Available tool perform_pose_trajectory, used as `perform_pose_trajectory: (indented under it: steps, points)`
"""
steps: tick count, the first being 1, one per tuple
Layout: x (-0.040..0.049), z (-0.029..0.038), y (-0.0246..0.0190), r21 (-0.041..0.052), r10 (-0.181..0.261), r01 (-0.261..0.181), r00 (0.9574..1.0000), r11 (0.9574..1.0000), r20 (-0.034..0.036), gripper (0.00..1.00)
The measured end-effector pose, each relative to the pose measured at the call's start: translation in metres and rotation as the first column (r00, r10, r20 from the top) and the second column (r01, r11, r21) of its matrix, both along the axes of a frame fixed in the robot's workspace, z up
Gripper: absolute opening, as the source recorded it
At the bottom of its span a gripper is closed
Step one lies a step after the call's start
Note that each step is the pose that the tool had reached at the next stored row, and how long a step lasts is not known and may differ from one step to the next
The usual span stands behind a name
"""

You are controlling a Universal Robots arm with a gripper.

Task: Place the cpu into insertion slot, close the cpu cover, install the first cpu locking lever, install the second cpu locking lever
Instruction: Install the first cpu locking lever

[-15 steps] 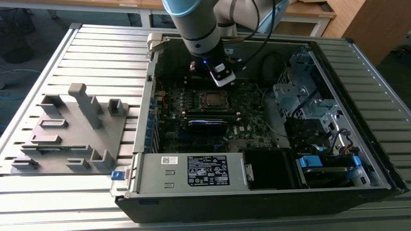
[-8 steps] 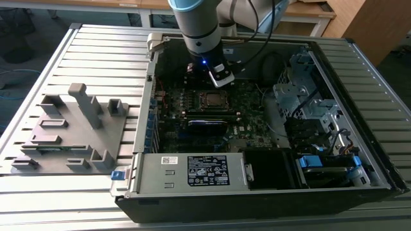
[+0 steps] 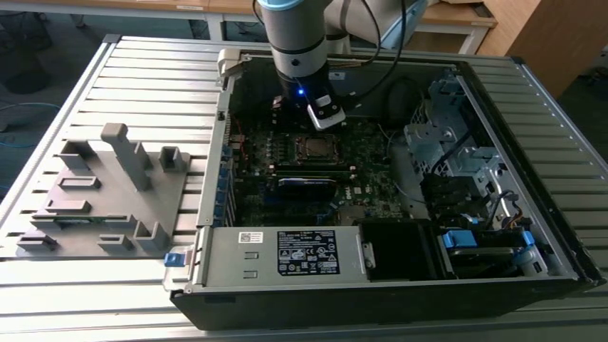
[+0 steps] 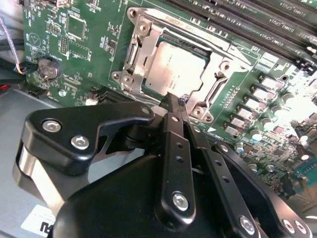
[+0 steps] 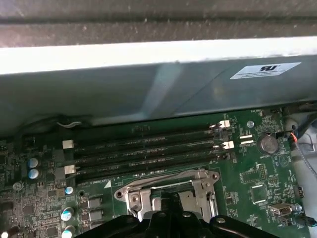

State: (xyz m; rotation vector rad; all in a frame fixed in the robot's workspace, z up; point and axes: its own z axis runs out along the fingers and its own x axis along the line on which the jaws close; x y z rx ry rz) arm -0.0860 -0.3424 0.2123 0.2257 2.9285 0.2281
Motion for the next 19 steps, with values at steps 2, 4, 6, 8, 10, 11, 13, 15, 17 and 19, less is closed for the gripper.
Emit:
perform_pose_trajectory:
  steps: [2, 4, 6, 8, 10, 11, 13, 15, 17, 19]
  points:
    - [0.0000, 0.0000, 0.0000, 0.0000, 0.000, 0.000, 1.0000, 1.0000, 0.0000, 0.10]
    - [0.0002, -0.0002, 0.0001, -0.0014, 0.000, 0.000, 1.0000, 1.0000, -0.0062, 0.10]
    - [0.0002, -0.0005, 0.0000, -0.0070, 0.000, 0.000, 0.9994, 1.0000, -0.0338, 0.10]
    - [0.0003, -0.0009, 0.0000, -0.0120, 0.000, 0.000, 0.9985, 0.9999, -0.0552, 0.10]
    - [0.0002, -0.0009, 0.0000, -0.0121, 0.000, 0.000, 0.9985, 0.9999, -0.0555, 0.10]
    - [0.0002, -0.0009, 0.0000, -0.0121, 0.000, 0.000, 0.9985, 0.9999, -0.0555, 0.10]
    - [0.0008, -0.0009, 0.0000, -0.0122, 0.000, -0.001, 0.9984, 0.9999, -0.0565, 0.10]
    - [0.0035, -0.0010, 0.0002, -0.0121, 0.000, 0.000, 0.9984, 0.9999, -0.0572, 0.10]
    - [0.0072, -0.0012, 0.0007, -0.0120, 0.000, 0.000, 0.9984, 0.9999, -0.0571, 0.10]
    - [0.0106, -0.0012, 0.0014, -0.0121, 0.000, 0.000, 0.9984, 0.9999, -0.0572, 0.10]
